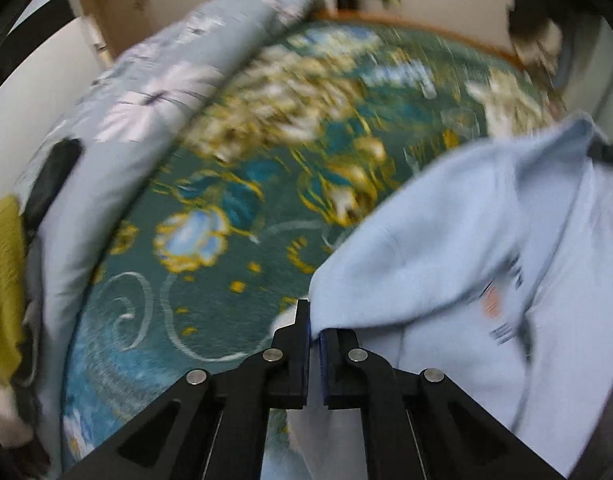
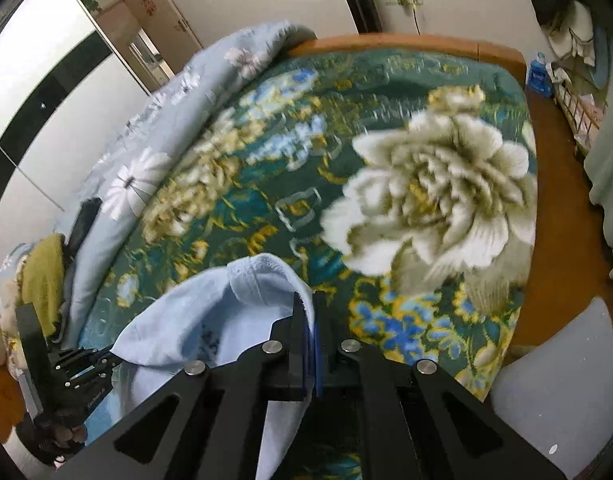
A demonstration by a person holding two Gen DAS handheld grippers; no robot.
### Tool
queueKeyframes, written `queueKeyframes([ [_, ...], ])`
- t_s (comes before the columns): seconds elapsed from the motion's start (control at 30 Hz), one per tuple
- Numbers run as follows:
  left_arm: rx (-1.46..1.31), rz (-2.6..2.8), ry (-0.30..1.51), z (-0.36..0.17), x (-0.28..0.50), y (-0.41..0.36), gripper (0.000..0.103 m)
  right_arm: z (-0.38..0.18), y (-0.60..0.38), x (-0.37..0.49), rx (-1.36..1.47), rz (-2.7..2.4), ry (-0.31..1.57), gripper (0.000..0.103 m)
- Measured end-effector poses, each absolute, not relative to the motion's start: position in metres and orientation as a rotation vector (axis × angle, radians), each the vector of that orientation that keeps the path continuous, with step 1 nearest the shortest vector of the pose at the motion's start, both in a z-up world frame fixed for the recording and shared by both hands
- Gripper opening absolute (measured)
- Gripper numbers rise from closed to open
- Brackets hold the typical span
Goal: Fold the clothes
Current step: 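Lift the shirt with both grippers and shake it out in the air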
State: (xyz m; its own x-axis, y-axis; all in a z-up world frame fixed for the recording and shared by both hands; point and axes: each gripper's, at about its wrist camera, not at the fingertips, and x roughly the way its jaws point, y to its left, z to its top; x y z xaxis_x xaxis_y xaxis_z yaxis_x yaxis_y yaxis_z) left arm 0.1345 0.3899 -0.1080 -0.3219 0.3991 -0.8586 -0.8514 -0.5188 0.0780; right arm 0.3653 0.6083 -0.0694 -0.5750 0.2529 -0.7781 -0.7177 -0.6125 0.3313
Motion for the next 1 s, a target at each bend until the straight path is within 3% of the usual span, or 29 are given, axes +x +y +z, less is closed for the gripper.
queueKeyframes([
  [0.2, -0.891, 2.165, 0.523, 0.003, 0.119, 0.334, 0.004, 0.023, 0.585, 0.362, -0.799, 2.346, 0.734, 0.002],
  [0.43, -0.601, 2.413, 0.361, 0.154, 0.133, 0.251, 0.004, 0.178, 0.523, 0.355, -0.517, 2.602, 0.469, 0.002],
  [0.6, -0.464, 2.523, 0.282, 0.216, 0.159, 0.180, 0.004, 0.267, 0.465, 0.355, -0.361, 2.699, 0.235, 0.002],
  [0.77, -0.442, 2.582, 0.303, 0.214, 0.192, 0.129, 0.004, 0.286, 0.417, 0.359, -0.337, 2.739, 0.118, 0.002],
  [1.0, -0.452, 2.609, 0.327, 0.183, 0.254, 0.072, 0.004, 0.265, 0.381, 0.373, -0.410, 2.793, 0.034, 0.002],
])
